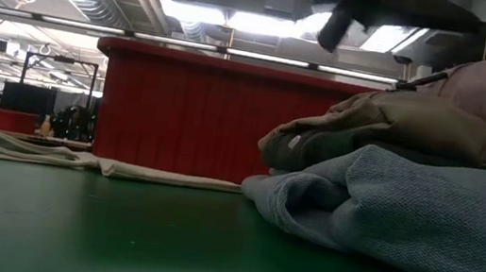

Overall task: Fold laundry
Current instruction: Fold the pink shirt

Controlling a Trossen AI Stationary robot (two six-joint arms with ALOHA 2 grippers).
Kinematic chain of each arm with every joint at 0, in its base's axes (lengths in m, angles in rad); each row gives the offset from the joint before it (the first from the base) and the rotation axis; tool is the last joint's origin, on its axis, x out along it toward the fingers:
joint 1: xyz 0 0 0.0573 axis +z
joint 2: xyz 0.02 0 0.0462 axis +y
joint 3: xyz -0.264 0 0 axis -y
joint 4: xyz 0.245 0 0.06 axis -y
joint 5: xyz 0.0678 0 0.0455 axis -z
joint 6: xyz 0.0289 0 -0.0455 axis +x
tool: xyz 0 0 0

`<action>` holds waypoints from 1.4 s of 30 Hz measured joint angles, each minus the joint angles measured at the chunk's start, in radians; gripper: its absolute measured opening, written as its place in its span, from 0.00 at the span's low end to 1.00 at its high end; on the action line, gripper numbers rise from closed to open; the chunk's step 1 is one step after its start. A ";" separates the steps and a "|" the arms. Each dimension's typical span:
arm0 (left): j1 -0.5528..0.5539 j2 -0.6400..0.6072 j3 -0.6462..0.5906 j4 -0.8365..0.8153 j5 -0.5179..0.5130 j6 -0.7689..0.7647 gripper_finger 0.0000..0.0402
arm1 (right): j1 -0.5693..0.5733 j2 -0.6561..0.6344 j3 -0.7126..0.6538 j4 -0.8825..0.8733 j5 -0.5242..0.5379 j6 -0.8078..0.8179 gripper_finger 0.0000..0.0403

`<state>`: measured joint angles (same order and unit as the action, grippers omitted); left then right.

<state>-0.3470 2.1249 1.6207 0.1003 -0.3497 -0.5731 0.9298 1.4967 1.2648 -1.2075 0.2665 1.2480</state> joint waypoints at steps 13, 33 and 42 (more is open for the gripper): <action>0.092 -0.058 0.000 -0.132 0.009 -0.094 0.49 | -0.001 0.000 0.011 0.002 0.001 0.000 0.38; 0.176 -0.045 0.000 -0.306 0.150 -0.293 0.58 | -0.001 0.000 0.011 0.002 -0.042 0.000 0.38; 0.183 0.029 0.000 -0.256 0.158 -0.397 0.58 | -0.001 0.000 0.012 0.002 -0.043 0.000 0.38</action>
<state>-0.1642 2.1537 1.6203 -0.1559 -0.1913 -0.9699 0.9291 1.4971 1.2766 -1.2059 0.2234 1.2483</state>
